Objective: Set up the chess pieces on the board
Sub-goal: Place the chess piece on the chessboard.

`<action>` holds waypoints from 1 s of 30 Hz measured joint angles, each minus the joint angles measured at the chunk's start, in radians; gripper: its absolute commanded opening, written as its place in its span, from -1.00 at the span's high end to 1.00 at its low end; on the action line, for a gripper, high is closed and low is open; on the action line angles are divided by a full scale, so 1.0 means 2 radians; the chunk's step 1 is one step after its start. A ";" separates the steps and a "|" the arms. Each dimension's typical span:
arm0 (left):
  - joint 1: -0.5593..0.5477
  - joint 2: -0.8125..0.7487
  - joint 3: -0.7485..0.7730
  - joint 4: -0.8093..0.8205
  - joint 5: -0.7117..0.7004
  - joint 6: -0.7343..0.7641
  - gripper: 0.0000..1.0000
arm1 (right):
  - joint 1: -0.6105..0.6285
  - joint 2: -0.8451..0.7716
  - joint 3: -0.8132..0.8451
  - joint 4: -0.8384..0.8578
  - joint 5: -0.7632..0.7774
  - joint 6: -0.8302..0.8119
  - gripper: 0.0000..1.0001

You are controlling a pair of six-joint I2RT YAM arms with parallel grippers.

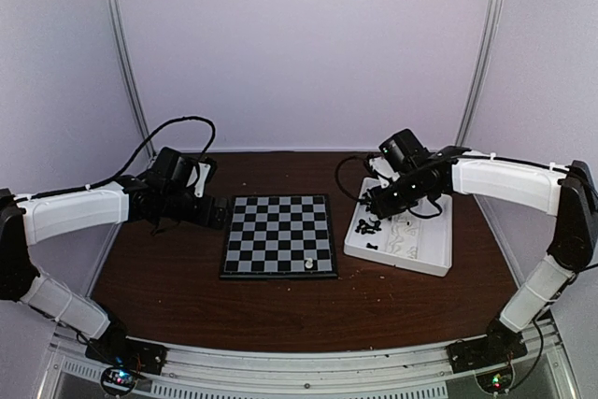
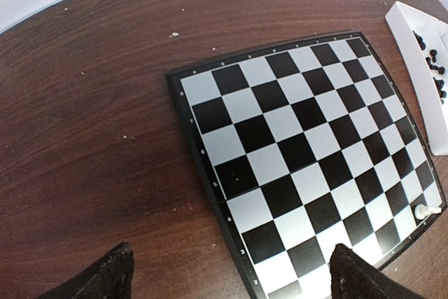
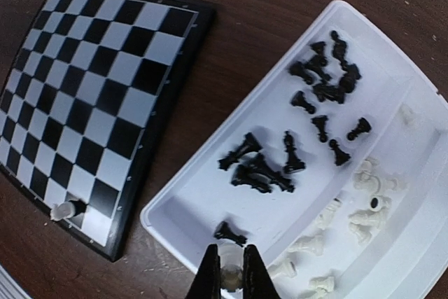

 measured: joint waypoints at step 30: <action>0.000 -0.014 -0.006 0.000 -0.001 0.000 -0.95 | 0.172 0.101 -0.014 0.097 -0.011 -0.071 1.00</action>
